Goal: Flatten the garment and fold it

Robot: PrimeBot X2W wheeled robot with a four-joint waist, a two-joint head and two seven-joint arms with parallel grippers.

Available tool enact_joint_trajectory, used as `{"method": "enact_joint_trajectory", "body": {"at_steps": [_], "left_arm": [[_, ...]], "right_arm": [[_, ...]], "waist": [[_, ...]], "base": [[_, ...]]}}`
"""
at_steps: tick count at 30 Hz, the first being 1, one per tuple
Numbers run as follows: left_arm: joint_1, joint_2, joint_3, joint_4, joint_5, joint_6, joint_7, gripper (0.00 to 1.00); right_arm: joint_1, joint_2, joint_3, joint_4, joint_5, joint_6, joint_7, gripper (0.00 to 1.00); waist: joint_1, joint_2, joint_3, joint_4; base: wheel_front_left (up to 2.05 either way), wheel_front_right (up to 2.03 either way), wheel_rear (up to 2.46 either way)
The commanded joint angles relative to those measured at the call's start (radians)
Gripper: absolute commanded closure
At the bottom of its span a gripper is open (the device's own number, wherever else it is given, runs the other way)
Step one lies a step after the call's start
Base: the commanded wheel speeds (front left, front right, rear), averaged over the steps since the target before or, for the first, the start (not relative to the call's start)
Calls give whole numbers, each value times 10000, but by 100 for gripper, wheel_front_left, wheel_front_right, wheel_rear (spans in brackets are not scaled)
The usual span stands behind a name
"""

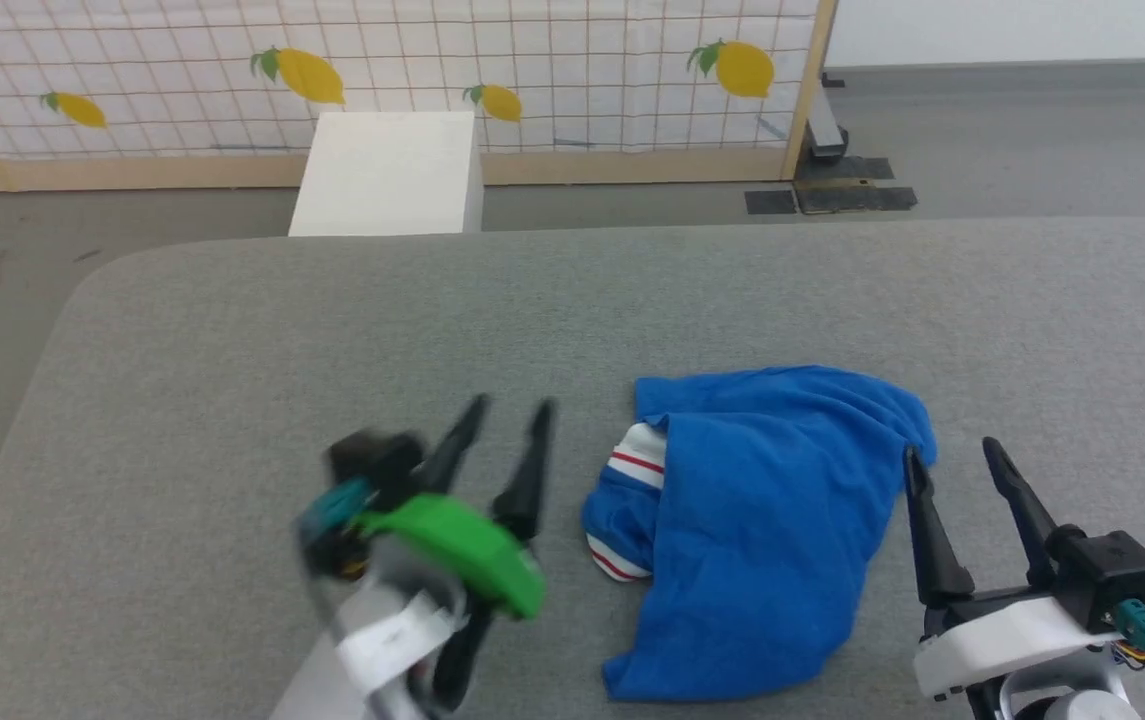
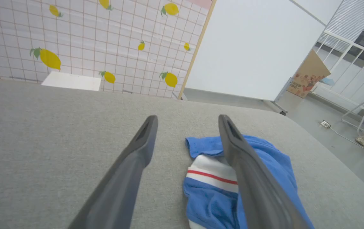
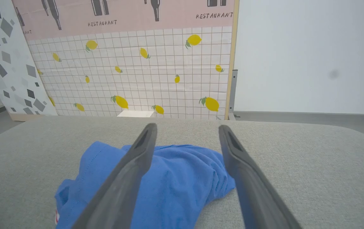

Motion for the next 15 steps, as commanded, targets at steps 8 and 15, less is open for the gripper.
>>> {"method": "enact_joint_trajectory", "body": {"at_steps": [8,15], "left_arm": [[-2060,-11,-2088,1332,-1921,565,2529,0],[-2841,-12,-2758,2288,-2486,1415,4505,0]], "right_arm": [[-60,-8,104,106,111,-17,-93,0],[-61,-8,134,170,172,-17,-164,0]], "waist": [[0,53,283,-1140],[0,53,480,-1816]], "base": [[0,0,0],[0,0,0]]}}
